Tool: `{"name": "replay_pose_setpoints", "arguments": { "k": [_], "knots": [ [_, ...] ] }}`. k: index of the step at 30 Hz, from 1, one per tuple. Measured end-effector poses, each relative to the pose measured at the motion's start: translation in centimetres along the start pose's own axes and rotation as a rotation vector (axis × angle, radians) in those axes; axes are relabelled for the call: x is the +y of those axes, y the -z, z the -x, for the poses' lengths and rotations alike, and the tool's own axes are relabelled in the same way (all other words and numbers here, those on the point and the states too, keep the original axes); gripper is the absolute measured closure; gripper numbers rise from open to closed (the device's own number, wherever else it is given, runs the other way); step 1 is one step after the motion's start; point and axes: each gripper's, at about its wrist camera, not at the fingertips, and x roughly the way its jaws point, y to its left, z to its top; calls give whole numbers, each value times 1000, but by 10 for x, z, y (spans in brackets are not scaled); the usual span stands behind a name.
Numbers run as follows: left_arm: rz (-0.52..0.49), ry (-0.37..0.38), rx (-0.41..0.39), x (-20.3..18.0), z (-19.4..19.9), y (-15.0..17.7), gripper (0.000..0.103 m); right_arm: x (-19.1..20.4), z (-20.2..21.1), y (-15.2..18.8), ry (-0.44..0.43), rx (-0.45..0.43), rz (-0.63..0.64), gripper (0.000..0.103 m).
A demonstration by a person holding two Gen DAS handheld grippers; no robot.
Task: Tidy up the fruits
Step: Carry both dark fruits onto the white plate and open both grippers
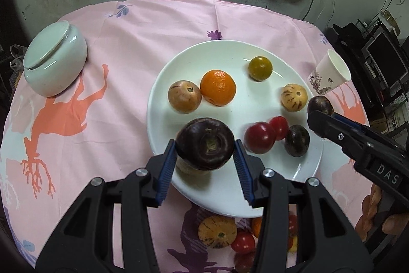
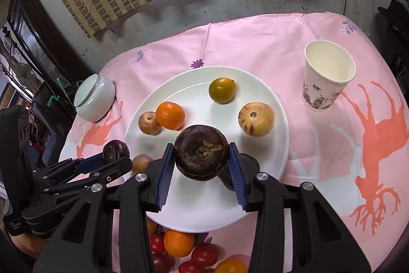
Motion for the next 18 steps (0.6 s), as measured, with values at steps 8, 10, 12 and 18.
{"name": "replay_pose_setpoints", "arguments": {
  "k": [8, 10, 12, 18],
  "knots": [
    [-1, 4, -6, -3, -7, -6, 57, 1, -18, 3, 12, 26, 10, 60],
    [2, -1, -1, -4, -8, -7, 57, 1, -21, 3, 18, 28, 14, 60],
    [10, -2, 8, -4, -12, -8, 57, 3, -25, 1, 27, 33, 21, 60],
    [44, -1, 28, 1, -23, -9, 57, 8, -36, -2, 52, 36, 46, 60]
  ]
}}
